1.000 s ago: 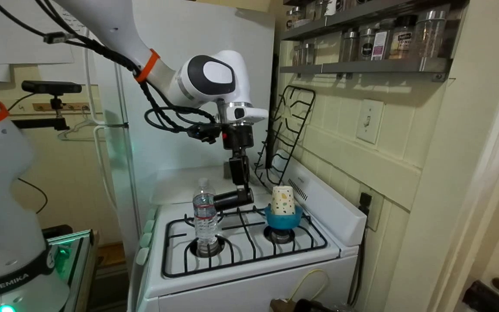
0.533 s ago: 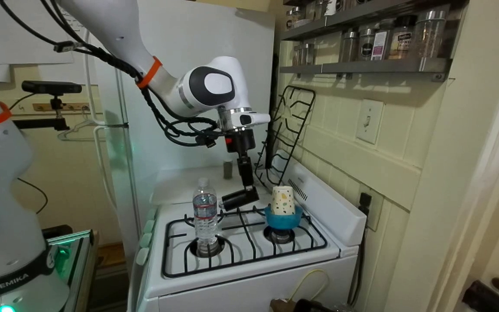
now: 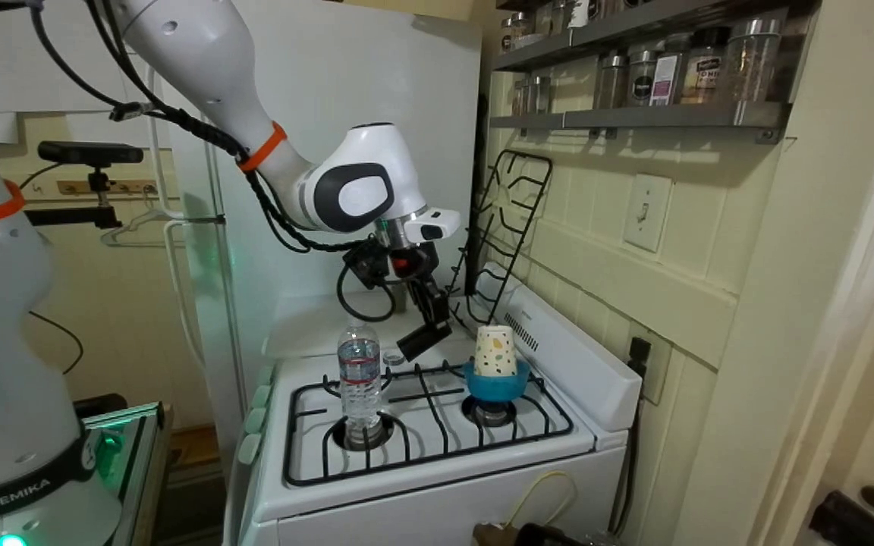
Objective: Move the black bottle to the right
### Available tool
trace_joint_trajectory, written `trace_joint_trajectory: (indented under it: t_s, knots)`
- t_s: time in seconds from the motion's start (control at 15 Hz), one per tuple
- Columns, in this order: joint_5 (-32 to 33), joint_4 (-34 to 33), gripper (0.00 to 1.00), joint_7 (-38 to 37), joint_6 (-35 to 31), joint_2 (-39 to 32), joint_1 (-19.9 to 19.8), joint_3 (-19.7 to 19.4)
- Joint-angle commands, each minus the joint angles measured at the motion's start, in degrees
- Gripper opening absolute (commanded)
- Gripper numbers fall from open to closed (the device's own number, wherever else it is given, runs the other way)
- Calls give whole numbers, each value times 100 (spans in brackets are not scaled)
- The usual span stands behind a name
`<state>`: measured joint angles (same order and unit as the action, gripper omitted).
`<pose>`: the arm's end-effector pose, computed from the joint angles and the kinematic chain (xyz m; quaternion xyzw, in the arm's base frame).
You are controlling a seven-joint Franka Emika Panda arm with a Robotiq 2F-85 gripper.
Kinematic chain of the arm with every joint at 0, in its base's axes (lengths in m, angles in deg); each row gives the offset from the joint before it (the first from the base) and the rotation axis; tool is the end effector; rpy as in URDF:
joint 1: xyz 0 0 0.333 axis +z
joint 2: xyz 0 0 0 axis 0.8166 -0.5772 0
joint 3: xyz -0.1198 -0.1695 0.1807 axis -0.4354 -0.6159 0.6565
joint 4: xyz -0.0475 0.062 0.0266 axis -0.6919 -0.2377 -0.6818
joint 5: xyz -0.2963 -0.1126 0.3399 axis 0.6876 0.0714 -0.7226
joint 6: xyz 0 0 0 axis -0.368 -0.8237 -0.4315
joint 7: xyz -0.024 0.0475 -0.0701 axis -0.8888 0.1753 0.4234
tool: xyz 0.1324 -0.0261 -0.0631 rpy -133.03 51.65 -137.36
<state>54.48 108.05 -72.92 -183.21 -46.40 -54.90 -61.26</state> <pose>0.5509 0.0365 0.1940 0.9871 -0.0016 0.1568 0.0336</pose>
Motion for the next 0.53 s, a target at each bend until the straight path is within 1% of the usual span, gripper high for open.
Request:
trace_joint_trajectory:
  t_s: [0.0, 0.07, 0.13, 0.27, 0.47]
  knots:
    - [-1572, 370, 19, 1565, -310, 114, 408, 57]
    - [-1945, 359, 19, 2022, 26, 206, 502, 76]
    - [-2080, 309, 19, 2463, 543, 323, 432, -45]
    - [-1690, 227, 19, 2430, 1070, 477, 222, -215]
    - [-1460, -88, 19, 2279, 1813, 374, 55, -398]
